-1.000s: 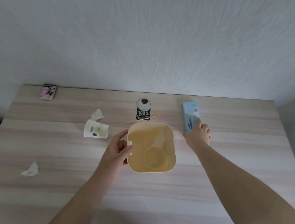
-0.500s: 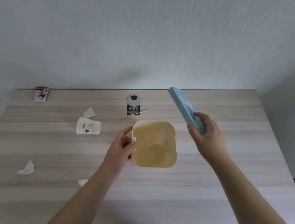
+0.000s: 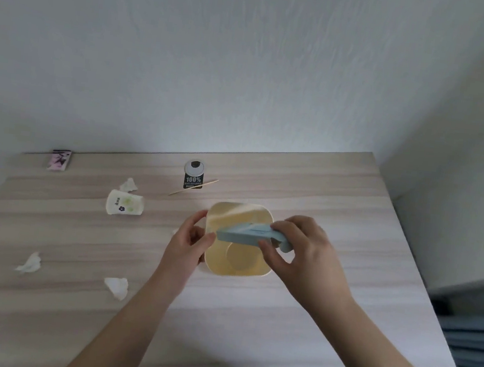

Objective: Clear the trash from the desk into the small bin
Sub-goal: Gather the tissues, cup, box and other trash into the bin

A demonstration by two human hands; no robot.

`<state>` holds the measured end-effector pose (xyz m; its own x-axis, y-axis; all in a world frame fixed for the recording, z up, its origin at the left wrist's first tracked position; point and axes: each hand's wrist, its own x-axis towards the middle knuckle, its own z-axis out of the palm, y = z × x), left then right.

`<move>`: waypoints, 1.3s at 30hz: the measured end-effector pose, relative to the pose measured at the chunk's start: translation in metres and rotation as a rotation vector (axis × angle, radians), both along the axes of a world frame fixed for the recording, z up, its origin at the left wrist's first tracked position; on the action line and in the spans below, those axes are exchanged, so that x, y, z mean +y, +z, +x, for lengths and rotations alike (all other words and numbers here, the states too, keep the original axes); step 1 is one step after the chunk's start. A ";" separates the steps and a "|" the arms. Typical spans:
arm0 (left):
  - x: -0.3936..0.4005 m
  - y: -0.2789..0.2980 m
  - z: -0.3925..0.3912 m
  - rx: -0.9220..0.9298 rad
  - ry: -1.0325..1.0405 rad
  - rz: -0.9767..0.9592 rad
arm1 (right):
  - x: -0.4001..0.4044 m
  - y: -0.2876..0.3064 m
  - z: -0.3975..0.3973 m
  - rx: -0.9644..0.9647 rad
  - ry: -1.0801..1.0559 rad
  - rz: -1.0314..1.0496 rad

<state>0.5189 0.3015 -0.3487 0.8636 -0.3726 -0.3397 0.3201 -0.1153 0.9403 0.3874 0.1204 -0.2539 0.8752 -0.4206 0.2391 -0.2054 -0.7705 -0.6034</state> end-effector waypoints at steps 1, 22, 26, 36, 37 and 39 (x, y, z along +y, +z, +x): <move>-0.003 0.001 -0.007 -0.005 -0.011 0.003 | 0.000 -0.002 0.000 0.017 -0.005 -0.024; -0.022 0.011 -0.052 0.045 0.056 0.048 | -0.015 -0.023 -0.004 0.220 0.015 -0.346; -0.019 0.013 -0.059 0.056 0.071 0.042 | -0.024 -0.023 -0.012 0.164 0.009 -0.354; 0.023 0.012 -0.098 0.052 0.202 0.077 | -0.025 -0.034 -0.029 0.134 0.042 -0.291; 0.031 0.012 -0.103 0.053 0.216 0.071 | -0.023 -0.036 -0.029 0.132 0.053 -0.277; 0.048 0.010 -0.110 0.062 0.253 0.066 | -0.017 -0.039 -0.028 0.131 0.082 -0.261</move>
<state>0.4086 0.3491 -0.3382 0.9031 -0.1232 -0.4113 0.4033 -0.0848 0.9111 0.3595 0.1035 -0.2931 0.9342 -0.2864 0.2128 -0.1992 -0.9135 -0.3548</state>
